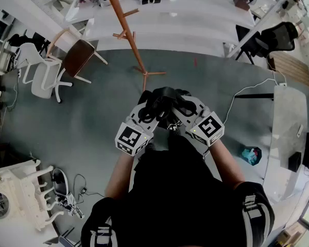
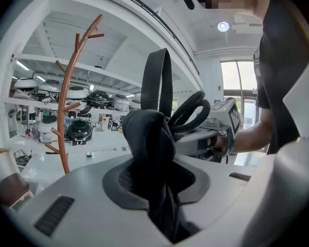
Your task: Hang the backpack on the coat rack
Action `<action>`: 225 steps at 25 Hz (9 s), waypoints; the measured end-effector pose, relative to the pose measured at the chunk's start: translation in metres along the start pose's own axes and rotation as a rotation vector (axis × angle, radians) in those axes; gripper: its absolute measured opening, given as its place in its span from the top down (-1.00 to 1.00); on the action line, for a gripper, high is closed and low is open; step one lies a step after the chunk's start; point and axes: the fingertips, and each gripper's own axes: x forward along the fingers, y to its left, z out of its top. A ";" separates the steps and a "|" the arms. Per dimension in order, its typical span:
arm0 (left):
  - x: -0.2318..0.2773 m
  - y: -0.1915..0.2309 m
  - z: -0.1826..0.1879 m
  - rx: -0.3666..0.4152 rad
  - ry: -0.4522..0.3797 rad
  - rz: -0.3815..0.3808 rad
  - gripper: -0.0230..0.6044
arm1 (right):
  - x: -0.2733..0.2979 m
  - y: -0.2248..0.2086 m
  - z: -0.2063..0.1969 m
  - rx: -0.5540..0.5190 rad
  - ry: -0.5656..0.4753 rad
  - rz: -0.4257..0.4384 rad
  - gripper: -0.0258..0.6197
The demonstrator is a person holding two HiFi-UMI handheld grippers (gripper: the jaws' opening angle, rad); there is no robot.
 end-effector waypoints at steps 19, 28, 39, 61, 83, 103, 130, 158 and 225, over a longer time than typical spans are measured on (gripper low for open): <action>-0.196 -0.061 -0.055 0.072 -0.005 -0.099 0.61 | 0.015 0.213 -0.018 0.057 -0.040 -0.104 0.67; -0.227 -0.076 -0.063 0.073 -0.017 -0.103 0.61 | 0.013 0.248 -0.019 0.052 -0.058 -0.108 0.67; -0.168 -0.056 -0.044 0.016 -0.031 -0.031 0.61 | 0.011 0.182 -0.012 0.030 -0.035 -0.037 0.67; -0.010 0.027 0.035 0.023 -0.067 0.207 0.62 | 0.024 -0.010 0.033 -0.035 -0.060 0.161 0.67; 0.034 0.147 0.045 -0.039 -0.045 0.155 0.62 | 0.121 -0.096 0.052 0.002 -0.060 0.087 0.67; 0.064 0.274 0.056 -0.029 -0.026 0.135 0.62 | 0.227 -0.172 0.072 0.007 -0.074 0.053 0.67; 0.180 0.368 0.070 -0.227 -0.043 0.486 0.62 | 0.285 -0.316 0.070 -0.006 0.070 0.423 0.67; 0.196 0.431 0.047 -0.350 -0.010 0.665 0.62 | 0.349 -0.347 0.054 -0.043 0.149 0.609 0.67; 0.162 0.423 -0.023 -0.351 -0.011 0.783 0.20 | 0.356 -0.371 -0.006 -0.119 0.179 0.531 0.38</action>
